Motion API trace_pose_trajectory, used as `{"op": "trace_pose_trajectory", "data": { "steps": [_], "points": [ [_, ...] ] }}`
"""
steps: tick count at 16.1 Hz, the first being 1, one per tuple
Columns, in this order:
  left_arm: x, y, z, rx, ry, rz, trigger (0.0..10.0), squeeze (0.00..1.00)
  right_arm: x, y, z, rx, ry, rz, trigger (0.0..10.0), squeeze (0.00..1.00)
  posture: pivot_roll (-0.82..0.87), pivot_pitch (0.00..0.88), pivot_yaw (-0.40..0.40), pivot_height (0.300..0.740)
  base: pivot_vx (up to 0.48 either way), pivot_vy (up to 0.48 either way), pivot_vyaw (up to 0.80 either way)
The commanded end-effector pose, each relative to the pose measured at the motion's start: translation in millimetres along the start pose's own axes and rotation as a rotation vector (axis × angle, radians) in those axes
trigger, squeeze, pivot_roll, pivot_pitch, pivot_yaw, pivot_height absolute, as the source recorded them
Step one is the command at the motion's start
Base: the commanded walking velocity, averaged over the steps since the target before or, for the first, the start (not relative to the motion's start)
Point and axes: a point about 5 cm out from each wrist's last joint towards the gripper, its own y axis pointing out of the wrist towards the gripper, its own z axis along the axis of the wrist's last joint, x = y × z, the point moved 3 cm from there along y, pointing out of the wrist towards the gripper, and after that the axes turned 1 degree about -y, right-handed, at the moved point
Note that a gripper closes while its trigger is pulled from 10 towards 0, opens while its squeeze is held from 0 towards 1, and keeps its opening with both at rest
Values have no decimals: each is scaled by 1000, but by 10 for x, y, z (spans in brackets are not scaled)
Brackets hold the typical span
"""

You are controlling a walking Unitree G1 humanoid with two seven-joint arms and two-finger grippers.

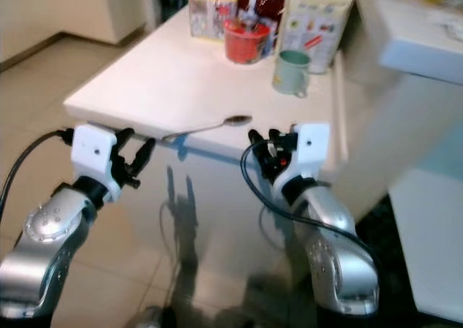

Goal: Setting the table

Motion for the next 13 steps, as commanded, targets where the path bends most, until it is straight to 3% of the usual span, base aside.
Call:
{"op": "trace_pose_trajectory", "data": {
  "steps": [1,8,13],
  "points": [
    [-4,-17,-18,-5,3,12,10000,0,8,18,56,13,-17,-4,10000,0,28,0,-40,740,0,0,0],
    [-20,66,23,9,13,16,10000,0,126,-70,-130,-62,11,-85,10000,0,22,0,-24,740,0,39,0],
    [-65,161,26,6,22,13,10000,0,212,-77,-222,-83,28,-142,10000,0,29,0,-28,740,0,392,-721]
  ]
}}
